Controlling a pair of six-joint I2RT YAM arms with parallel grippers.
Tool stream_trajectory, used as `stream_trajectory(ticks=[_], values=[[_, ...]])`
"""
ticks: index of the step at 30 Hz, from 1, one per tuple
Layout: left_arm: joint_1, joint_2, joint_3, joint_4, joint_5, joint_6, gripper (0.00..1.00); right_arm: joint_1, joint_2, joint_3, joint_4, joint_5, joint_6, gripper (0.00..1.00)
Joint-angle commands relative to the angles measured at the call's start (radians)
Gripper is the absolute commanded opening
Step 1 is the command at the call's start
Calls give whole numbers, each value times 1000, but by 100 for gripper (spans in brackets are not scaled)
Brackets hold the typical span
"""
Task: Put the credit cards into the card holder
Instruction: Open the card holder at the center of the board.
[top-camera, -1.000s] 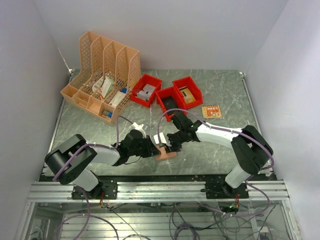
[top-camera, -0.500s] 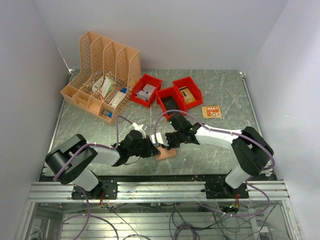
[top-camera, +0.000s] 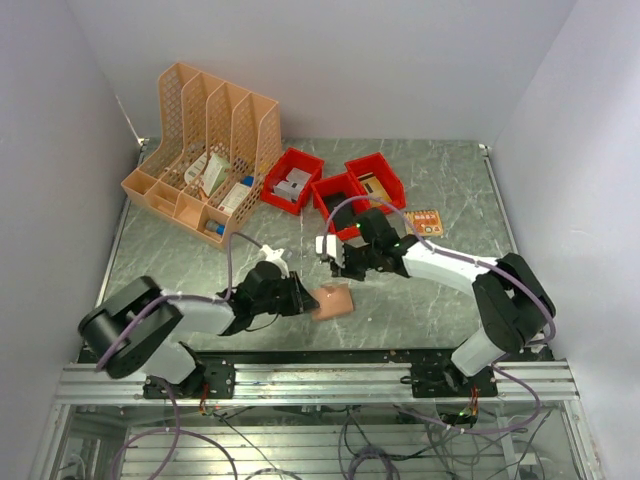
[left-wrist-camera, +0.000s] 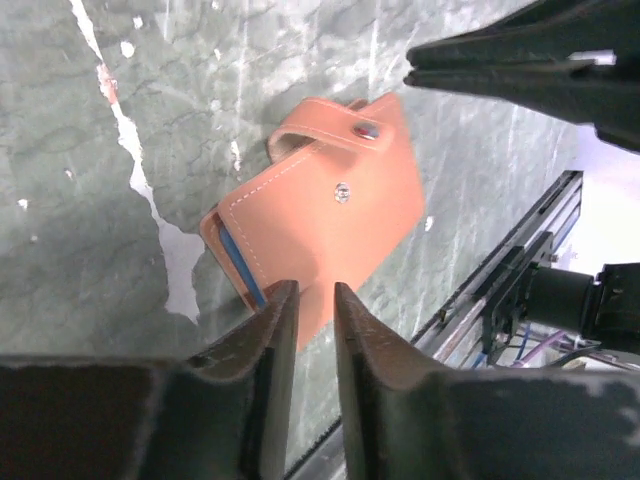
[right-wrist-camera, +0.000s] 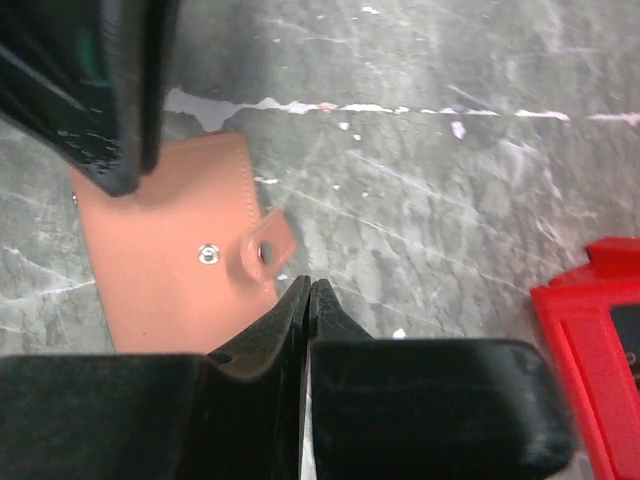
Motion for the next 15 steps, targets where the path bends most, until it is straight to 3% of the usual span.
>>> stream_trajectory(ticks=[1,3,6,9,11,12,14,15], values=[[-6,-184,-1,-148,-108,67,41,-67,-39,42,5,-151,130,0],[-6,-271,16,-213,-144,82,52,-98,-49,46,11,-190,168,0],[-6,-365,29,-295,-184,93,61,-147,-72,50,15,-250,212,0],[-5,-405,21,-318,-197,86,60,-156,-85,48,-43,-306,123,0],[-5,-406,10,-316,-193,72,55,-147,-76,52,-113,-372,22,0],[-5,-406,3,-307,-191,63,52,-135,-72,50,-135,-374,-17,7],[-5,-401,-15,-283,-186,45,50,-101,-70,25,-114,-326,-44,37],[-5,-400,-24,-271,-184,39,50,-85,-70,12,-89,-304,-52,46]])
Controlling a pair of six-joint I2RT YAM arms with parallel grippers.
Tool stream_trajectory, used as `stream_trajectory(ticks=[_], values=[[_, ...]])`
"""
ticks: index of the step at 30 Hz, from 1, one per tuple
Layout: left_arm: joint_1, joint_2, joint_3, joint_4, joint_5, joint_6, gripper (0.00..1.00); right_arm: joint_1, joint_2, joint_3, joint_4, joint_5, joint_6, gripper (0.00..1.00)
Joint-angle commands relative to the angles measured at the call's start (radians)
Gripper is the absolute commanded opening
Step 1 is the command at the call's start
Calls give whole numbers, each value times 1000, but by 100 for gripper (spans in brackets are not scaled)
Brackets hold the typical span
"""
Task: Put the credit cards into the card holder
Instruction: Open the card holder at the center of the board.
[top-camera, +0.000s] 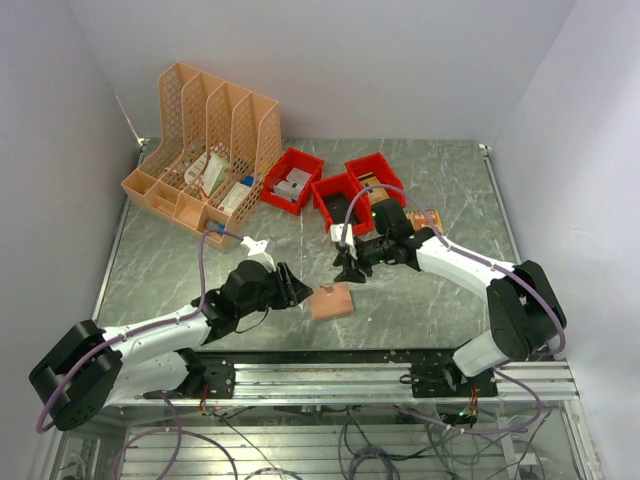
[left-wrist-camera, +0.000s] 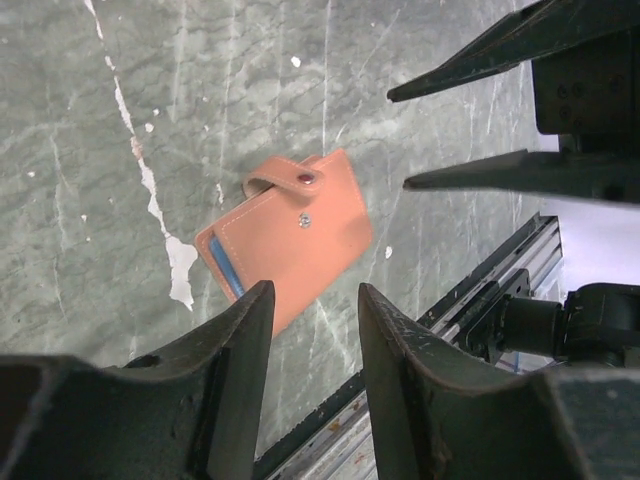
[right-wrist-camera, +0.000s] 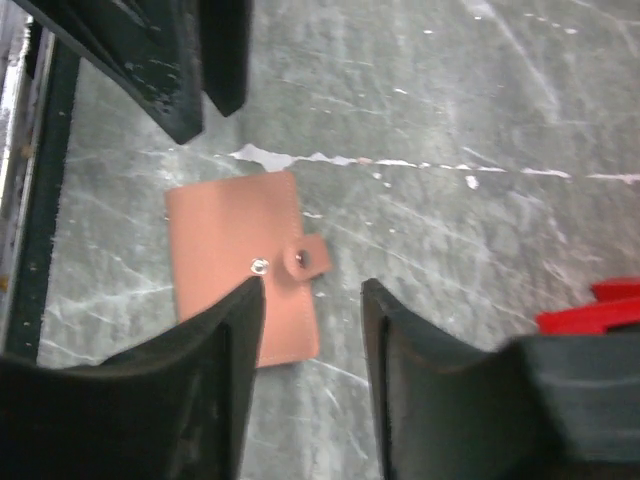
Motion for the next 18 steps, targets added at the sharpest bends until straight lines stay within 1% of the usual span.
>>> stream_trajectory(ticks=[1,3,7,14,18], values=[[-2,0,-33,15,-28,-25,50,68,0,-27,-3,4,-123,52],[-1,-3,-40,26,-32,-33,50,96,19,-27,13,41,-133,57],[-2,-9,-70,70,-41,-54,50,123,89,7,20,108,-118,57],[-2,2,-105,124,-25,-78,49,149,125,10,44,181,-109,52],[-2,5,-108,130,-23,-77,49,153,148,23,57,194,-70,45]])
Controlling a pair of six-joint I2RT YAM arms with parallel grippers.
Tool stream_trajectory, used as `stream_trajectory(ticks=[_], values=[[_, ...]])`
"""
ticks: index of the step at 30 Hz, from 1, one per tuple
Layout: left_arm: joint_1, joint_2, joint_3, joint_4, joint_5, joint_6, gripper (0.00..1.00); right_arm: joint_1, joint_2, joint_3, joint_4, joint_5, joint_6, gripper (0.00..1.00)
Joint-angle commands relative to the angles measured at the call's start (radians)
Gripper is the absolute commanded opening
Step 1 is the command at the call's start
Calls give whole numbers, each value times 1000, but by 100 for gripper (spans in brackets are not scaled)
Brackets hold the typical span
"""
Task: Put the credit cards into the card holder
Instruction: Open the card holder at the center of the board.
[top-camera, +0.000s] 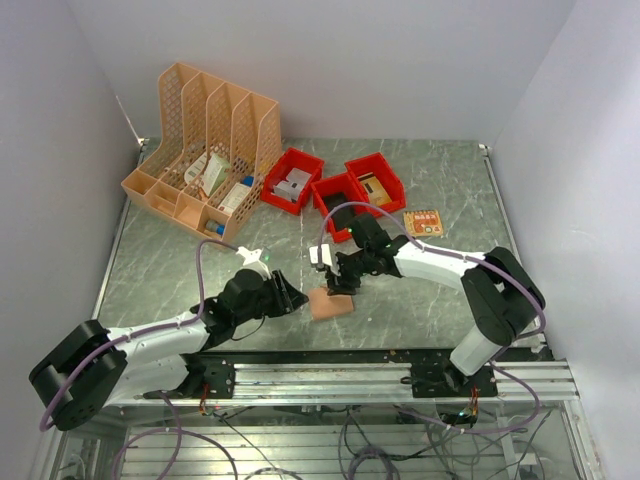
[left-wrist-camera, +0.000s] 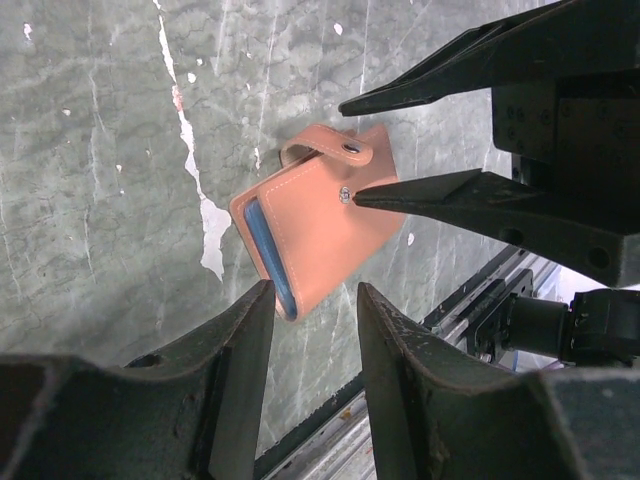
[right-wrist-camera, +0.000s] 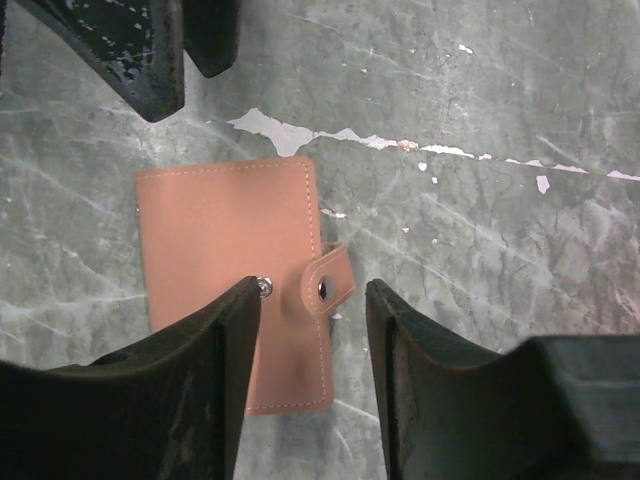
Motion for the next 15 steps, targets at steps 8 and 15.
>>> stream_trajectory(ticks=[8,15], values=[[-1,5,-16,76,-9,-9,49,11,42,35,50,44,56,23],[-2,-5,-15,78,-9,-11,48,9,15,47,41,28,75,0]])
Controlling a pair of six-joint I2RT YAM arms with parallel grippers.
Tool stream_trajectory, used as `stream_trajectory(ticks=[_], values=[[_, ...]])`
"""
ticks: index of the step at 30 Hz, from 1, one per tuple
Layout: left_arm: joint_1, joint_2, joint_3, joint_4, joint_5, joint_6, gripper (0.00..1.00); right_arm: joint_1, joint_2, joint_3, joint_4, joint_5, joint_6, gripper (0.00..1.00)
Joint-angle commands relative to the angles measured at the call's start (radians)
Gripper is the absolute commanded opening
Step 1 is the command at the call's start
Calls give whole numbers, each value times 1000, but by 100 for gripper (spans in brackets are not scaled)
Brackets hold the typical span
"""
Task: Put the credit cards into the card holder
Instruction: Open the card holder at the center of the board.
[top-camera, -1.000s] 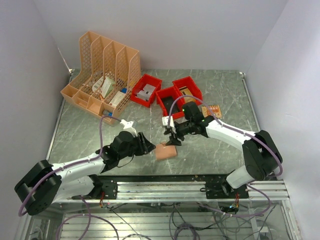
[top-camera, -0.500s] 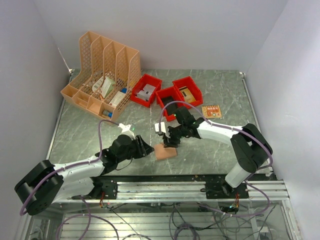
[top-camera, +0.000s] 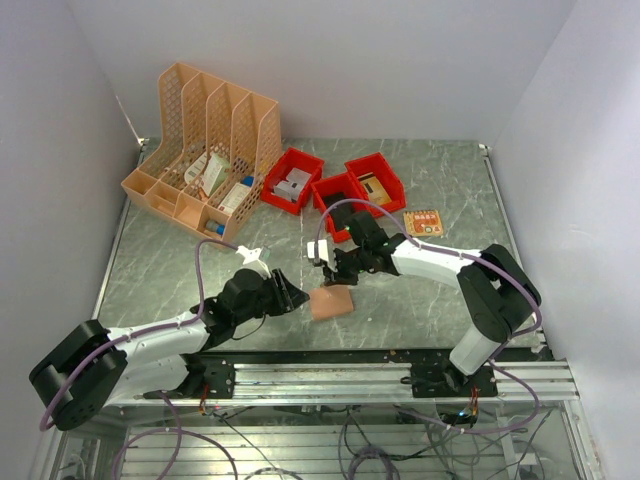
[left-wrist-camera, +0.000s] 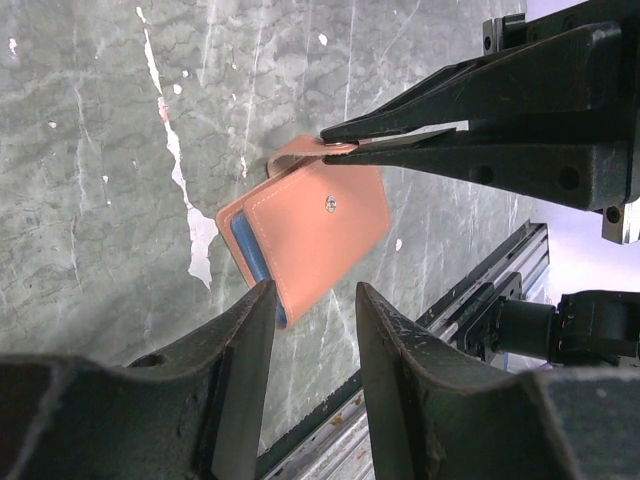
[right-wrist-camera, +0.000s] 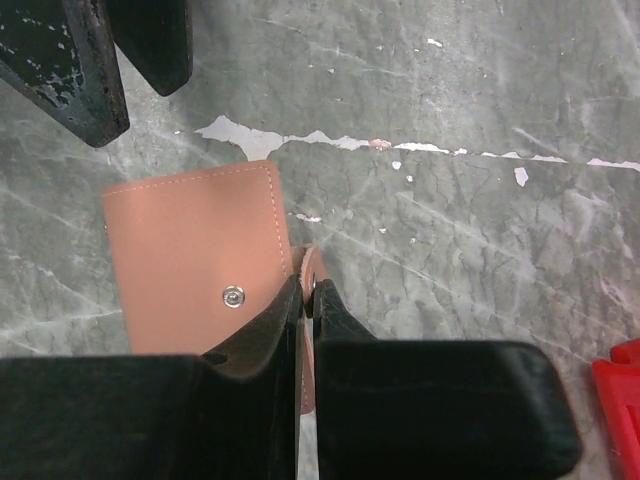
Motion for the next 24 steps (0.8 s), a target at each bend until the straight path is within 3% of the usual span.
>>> stream_trajectory(ticks=[1,16,24], values=[[-2,-7,-9,43,-9,-5,48,1,-22,24,9,-17,19,0],[-2,-25,16,16,-14,-7,50,-145,-142,33,-26,-99,79,0],[-2,-5,24,43,-19,-11,51,-188,-201,45,-150,-237,-6,0]])
